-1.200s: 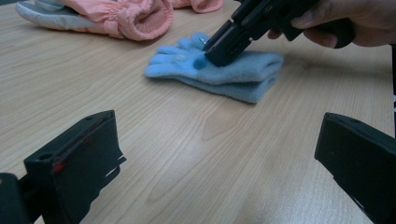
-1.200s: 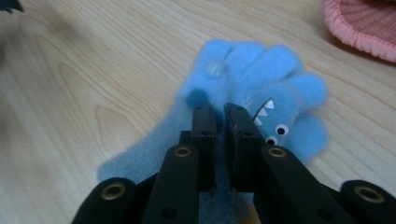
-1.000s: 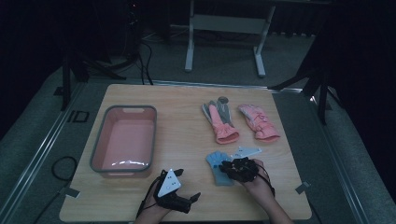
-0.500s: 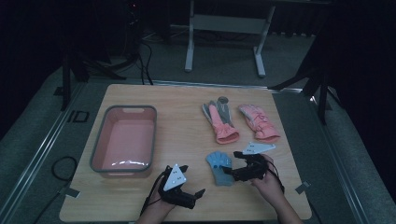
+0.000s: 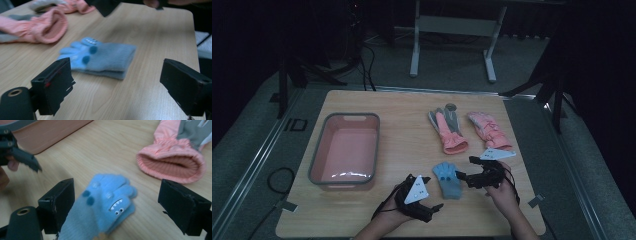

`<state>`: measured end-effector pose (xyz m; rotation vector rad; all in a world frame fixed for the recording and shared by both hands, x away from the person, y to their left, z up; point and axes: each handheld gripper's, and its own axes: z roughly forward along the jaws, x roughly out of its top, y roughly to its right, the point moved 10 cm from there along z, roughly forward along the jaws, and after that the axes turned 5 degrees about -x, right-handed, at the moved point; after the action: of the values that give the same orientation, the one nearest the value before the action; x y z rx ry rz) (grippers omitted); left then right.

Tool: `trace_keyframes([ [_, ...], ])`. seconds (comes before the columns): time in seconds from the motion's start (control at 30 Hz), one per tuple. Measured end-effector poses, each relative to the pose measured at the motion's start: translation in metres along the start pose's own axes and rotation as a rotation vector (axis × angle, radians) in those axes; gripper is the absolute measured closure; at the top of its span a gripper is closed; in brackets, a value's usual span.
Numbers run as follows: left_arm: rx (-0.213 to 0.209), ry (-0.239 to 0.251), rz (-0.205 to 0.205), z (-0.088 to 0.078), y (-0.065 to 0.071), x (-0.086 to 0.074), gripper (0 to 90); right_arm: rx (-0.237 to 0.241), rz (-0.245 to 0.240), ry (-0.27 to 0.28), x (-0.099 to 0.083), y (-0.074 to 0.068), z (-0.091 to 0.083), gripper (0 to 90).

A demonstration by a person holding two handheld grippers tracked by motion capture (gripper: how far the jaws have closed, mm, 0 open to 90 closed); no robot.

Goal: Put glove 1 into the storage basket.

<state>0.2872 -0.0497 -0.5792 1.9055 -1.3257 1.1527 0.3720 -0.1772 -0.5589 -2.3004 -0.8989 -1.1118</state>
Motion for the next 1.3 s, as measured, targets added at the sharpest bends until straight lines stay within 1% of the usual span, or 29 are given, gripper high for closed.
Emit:
trace_keyframes([
  [0.03, -0.007, -0.004, 0.018, 0.003, 0.001, 0.002, 15.0, -0.006, -0.006, -0.001, 0.001, 0.001, 0.000, 13.8],
  [0.07, -0.028, -0.022, 0.042, 0.006, 0.003, 0.002, 15.4, -0.014, -0.009, 0.002, 0.002, 0.002, 0.000, 13.8],
  [0.1, -0.041, -0.031, 0.060, 0.009, 0.005, 0.003, 22.4, 0.004, -0.004, -0.001, 0.004, 0.001, 0.001, 13.9],
  [0.13, -0.049, -0.045, 0.084, 0.011, 0.006, 0.003, 22.4, 0.004, -0.004, -0.001, 0.004, 0.001, 0.001, 13.9],
  [0.17, -0.053, -0.053, 0.100, 0.014, 0.006, 0.003, 24.2, 0.020, 0.012, -0.010, 0.005, -0.001, 0.004, 13.9],
  [0.2, -0.065, -0.059, 0.111, 0.020, 0.007, 0.005, 24.2, 0.026, 0.017, -0.016, 0.005, -0.001, 0.006, 13.9],
  [0.23, -0.065, -0.059, 0.111, 0.020, 0.007, 0.005, 24.2, 0.030, 0.026, -0.018, 0.005, -0.001, 0.007, 13.9],
  [0.33, -0.068, -0.064, 0.143, 0.027, 0.008, 0.008, 24.2, 0.062, 0.054, -0.023, 0.006, -0.002, 0.011, 13.8],
  [0.5, -0.085, -0.099, 0.189, 0.038, 0.011, 0.007, 24.2, 0.088, 0.079, -0.022, 0.011, 0.000, 0.017, 13.8],
  [0.6, -0.087, -0.096, 0.196, 0.040, 0.010, 0.007, 25.3, 0.088, 0.074, -0.028, 0.011, 0.000, 0.019, 13.8],
  [0.63, -0.089, -0.099, 0.197, 0.042, 0.010, 0.007, 25.4, 0.094, 0.080, -0.035, 0.011, 0.000, 0.023, 13.8],
  [0.7, -0.102, -0.097, 0.194, 0.045, 0.010, 0.006, 26.0, 0.100, 0.085, -0.044, 0.009, 0.000, 0.025, 13.8],
  [0.73, -0.111, -0.098, 0.191, 0.047, 0.010, 0.005, 29.1, 0.107, 0.090, -0.055, 0.007, 0.000, 0.028, 13.8],
  [0.8, -0.116, -0.105, 0.198, 0.049, 0.009, 0.003, 29.8, 0.107, 0.093, -0.063, 0.006, 0.000, 0.029, 13.8],
  [0.83, -0.119, -0.110, 0.206, 0.051, 0.009, 0.002, 32.9, 0.102, 0.097, -0.075, 0.004, 0.001, 0.033, 12.9],
  [0.87, -0.119, -0.110, 0.206, 0.051, 0.009, 0.002, 33.1, 0.102, 0.097, -0.075, 0.004, 0.001, 0.033, 12.9],
  [0.9, -0.121, -0.112, 0.207, 0.052, 0.009, 0.001, 33.1, 0.084, 0.102, -0.088, 0.002, 0.002, 0.035, 13.0],
  [0.93, -0.121, -0.114, 0.212, 0.053, 0.009, 0.001, 36.2, 0.046, 0.090, -0.111, -0.001, 0.004, 0.039, 12.3],
  [0.97, -0.112, -0.126, 0.225, 0.055, 0.009, 0.001, 36.3, 0.049, 0.088, -0.120, -0.003, 0.004, 0.041, 11.2],
  [1.0, -0.112, -0.126, 0.225, 0.055, 0.009, 0.001, 36.3, 0.048, 0.095, -0.130, -0.005, 0.003, 0.044, 10.8],
  [1.03, -0.109, -0.136, 0.236, 0.056, 0.009, 0.000, 36.3, 0.048, 0.095, -0.130, -0.005, 0.003, 0.044, 10.8],
  [1.07, -0.105, -0.139, 0.250, 0.057, 0.010, -0.001, 36.6, 0.037, 0.091, -0.143, -0.008, 0.002, 0.048, 11.6],
  [1.1, -0.089, -0.154, 0.273, 0.059, 0.009, -0.001, 37.4, 0.035, 0.096, -0.144, -0.010, 0.002, 0.050, 14.1],
  [1.13, -0.089, -0.154, 0.273, 0.059, 0.009, -0.001, 39.0, 0.035, 0.096, -0.144, -0.010, 0.002, 0.050, 14.1],
  [1.17, -0.084, -0.160, 0.277, 0.060, 0.009, -0.002, 39.0, 0.030, 0.102, -0.146, -0.011, 0.002, 0.051, 17.0],
  [1.2, -0.079, -0.159, 0.284, 0.060, 0.009, -0.001, 41.3, 0.003, 0.098, -0.160, -0.017, 0.005, 0.055, 22.6],
  [1.23, -0.085, -0.158, 0.279, 0.060, 0.009, -0.002, 41.3, 0.003, 0.098, -0.160, -0.017, 0.005, 0.055, 22.6],
  [1.27, -0.087, -0.160, 0.275, 0.061, 0.008, -0.002, 43.6, -0.010, 0.092, -0.164, -0.020, 0.006, 0.057, 26.8],
  [1.3, -0.081, -0.162, 0.277, 0.061, 0.007, -0.003, 44.1, -0.015, 0.087, -0.167, -0.023, 0.005, 0.059, 26.8],
])
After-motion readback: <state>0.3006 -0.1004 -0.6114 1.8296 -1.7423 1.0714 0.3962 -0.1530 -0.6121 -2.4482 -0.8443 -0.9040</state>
